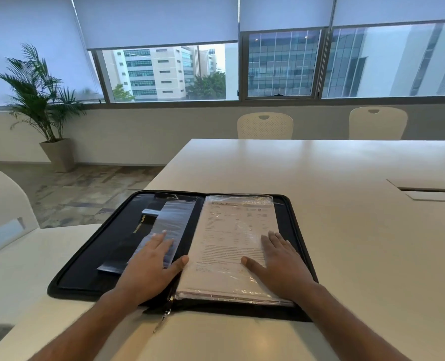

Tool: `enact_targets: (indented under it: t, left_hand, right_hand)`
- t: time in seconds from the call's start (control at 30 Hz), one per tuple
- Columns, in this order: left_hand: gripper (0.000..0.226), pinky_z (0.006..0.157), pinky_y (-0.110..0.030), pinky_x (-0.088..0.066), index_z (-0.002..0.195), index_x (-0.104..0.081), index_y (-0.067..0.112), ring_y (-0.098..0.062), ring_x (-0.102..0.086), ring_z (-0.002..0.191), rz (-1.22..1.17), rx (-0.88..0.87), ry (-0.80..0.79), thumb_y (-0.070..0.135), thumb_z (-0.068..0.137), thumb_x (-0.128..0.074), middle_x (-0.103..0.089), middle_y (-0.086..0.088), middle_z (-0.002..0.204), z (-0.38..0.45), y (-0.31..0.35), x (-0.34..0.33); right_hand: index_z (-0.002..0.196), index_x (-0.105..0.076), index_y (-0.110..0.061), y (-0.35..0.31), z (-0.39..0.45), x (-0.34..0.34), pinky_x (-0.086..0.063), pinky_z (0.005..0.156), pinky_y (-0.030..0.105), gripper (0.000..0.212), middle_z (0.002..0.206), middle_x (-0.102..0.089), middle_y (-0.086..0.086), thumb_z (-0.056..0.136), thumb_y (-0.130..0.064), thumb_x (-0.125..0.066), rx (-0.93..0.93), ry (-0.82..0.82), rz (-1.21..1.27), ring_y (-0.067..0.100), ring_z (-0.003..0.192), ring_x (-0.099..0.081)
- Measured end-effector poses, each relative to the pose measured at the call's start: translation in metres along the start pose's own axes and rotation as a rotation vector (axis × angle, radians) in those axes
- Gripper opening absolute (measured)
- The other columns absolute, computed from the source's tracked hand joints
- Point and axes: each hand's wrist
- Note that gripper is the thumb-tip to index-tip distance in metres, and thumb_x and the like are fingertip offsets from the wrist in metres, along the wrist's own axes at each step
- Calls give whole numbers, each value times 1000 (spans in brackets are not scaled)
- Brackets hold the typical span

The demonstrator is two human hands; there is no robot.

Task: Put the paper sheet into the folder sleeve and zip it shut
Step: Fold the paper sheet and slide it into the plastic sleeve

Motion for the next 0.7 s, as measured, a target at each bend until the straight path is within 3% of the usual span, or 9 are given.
enact_targets:
  t: [0.2,0.3,0.47,0.57,0.7]
  left_hand:
    - [77,117,-40,-21,146,-39,22,-19,-14,148,17,117,125,69,85,-46,-30,-1,157,-11,-49,15]
    - [78,117,-40,-21,144,-42,20,-22,-17,147,31,184,183,71,84,-45,-33,-3,156,-20,-71,21]
    - [79,115,-50,-17,141,-42,20,-40,-20,141,125,478,260,73,82,-41,-41,-12,148,-34,-95,31]
    - [78,107,-52,-25,137,-46,21,-40,-35,130,64,627,274,73,79,-45,-49,-13,138,-41,-100,33]
    - [60,95,-48,-39,126,-58,21,-34,-55,112,-135,619,390,58,79,-62,-61,-11,123,-42,-104,36]
  right_hand:
    - [155,-10,-15,-9,0,4,-1,121,40,93,164,-8,6,87,-75,-32,-49,-15,16,20,150,-1]
    - [155,-11,-16,-27,-3,4,2,121,42,87,164,-9,5,90,-69,-37,-90,64,-13,20,150,0]
    - [155,-13,-22,-76,-5,-10,3,120,39,86,164,-8,0,88,-71,-36,-21,144,4,16,150,0]
    - [155,-15,-23,-97,-7,-26,3,119,37,86,164,-11,-1,87,-74,-34,12,112,19,15,150,-1]
    - [154,-18,-23,-101,-8,-39,2,120,36,86,164,-13,-2,86,-76,-26,0,96,48,13,150,-4]
Point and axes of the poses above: each hand's wrist, its own z-axis towards the middle knuckle, its own x-axis out of the back of the hand, y = z × x
